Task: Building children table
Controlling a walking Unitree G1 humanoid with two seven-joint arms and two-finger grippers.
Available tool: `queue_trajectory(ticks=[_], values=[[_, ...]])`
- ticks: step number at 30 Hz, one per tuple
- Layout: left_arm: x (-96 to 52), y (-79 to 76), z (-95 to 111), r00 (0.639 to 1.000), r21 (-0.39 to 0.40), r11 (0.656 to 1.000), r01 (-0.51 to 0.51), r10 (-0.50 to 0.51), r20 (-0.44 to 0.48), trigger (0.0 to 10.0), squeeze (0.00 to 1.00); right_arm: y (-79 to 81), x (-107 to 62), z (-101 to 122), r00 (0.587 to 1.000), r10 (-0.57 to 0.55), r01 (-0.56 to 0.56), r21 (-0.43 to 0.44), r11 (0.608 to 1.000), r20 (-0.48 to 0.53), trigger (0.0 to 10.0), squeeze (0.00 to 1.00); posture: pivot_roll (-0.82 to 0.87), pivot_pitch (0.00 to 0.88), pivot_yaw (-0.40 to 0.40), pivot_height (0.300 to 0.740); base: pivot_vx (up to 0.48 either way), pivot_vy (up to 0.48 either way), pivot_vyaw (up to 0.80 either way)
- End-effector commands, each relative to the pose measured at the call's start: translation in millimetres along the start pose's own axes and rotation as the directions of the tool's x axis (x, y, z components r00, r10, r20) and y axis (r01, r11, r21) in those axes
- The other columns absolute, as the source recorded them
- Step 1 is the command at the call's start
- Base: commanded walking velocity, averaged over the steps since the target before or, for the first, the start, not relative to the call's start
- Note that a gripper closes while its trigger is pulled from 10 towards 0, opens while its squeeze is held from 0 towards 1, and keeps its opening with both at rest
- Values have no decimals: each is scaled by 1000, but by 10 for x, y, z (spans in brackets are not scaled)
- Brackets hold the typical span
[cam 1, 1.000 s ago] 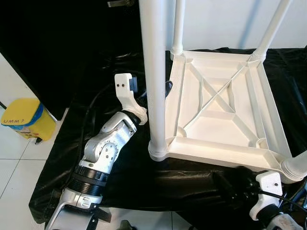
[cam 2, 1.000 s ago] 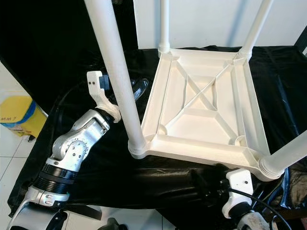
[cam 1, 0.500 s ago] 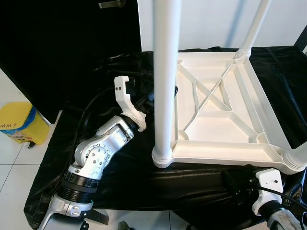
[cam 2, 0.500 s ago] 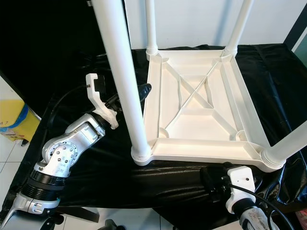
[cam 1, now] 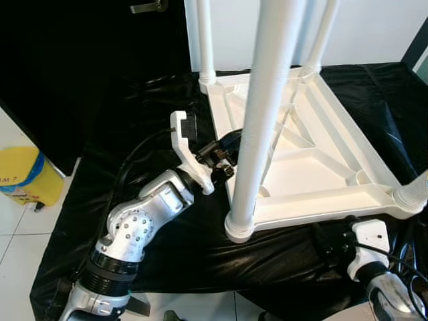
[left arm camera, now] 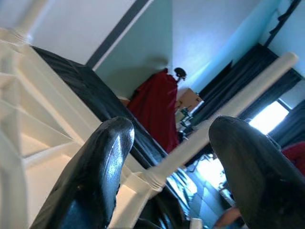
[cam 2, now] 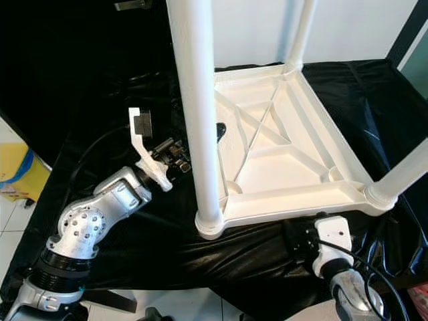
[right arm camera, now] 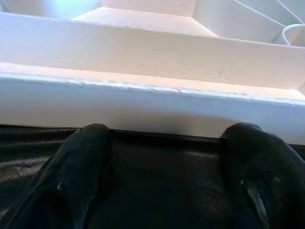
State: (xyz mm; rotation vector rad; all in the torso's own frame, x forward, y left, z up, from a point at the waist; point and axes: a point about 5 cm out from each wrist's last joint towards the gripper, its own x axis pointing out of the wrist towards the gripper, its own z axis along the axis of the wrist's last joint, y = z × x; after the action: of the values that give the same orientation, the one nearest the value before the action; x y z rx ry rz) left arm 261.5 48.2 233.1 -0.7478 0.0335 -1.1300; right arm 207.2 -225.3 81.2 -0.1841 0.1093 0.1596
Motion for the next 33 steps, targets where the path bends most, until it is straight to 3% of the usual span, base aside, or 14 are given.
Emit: queue_trajectory(ticks=[1, 22, 33], values=[[-31, -501, -72, 742, -36, 743, 669, -670, -34, 10000, 0, 103, 97, 99, 996, 58, -58, -3, 998, 63, 10000, 0, -190, 62, 41, 740, 0, 0, 0], [51, -669, -101, 692, -94, 690, 718, -722, -10, 10000, 0, 277, 556, 119, 956, 278, -274, -53, 960, 92, 10000, 0, -183, 40, 71, 740, 0, 0, 0], [66, -728, -130, 685, -106, 681, 725, -728, 7, 10000, 0, 241, 622, 94, 956, 279, -274, -72, 959, 92, 10000, 0, -178, 35, 58, 740, 0, 0, 0]])
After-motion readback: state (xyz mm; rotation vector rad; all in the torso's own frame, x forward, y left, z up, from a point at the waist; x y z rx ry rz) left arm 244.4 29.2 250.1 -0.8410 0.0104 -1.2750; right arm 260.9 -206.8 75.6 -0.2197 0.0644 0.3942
